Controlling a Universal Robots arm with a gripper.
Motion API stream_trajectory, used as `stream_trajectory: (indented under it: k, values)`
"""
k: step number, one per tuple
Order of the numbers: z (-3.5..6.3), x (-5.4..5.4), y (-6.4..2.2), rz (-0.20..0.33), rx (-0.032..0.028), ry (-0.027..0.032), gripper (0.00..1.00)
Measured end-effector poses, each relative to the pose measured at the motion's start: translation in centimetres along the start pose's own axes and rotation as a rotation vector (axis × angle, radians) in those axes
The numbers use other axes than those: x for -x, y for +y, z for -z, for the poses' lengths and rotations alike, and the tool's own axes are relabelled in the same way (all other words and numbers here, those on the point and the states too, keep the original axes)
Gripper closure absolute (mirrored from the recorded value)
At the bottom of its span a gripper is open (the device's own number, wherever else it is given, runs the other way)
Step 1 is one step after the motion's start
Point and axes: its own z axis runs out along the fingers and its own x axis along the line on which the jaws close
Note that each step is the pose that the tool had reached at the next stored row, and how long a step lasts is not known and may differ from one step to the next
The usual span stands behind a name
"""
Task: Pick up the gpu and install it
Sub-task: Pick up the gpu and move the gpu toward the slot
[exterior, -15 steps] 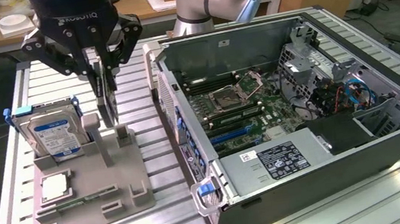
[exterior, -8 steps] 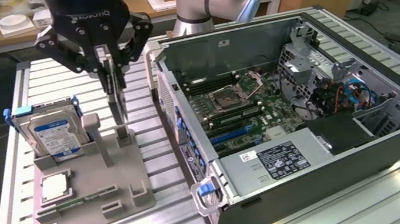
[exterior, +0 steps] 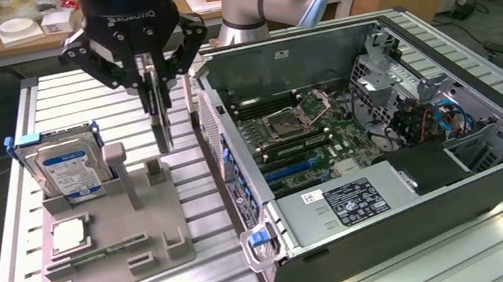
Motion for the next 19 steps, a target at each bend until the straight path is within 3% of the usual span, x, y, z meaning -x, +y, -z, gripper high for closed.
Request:
stream_trajectory:
  k: [19]
  values:
    - [-0.31, 3.6, 0.27, 0.000, 0.0001, -0.0009, 0.73]
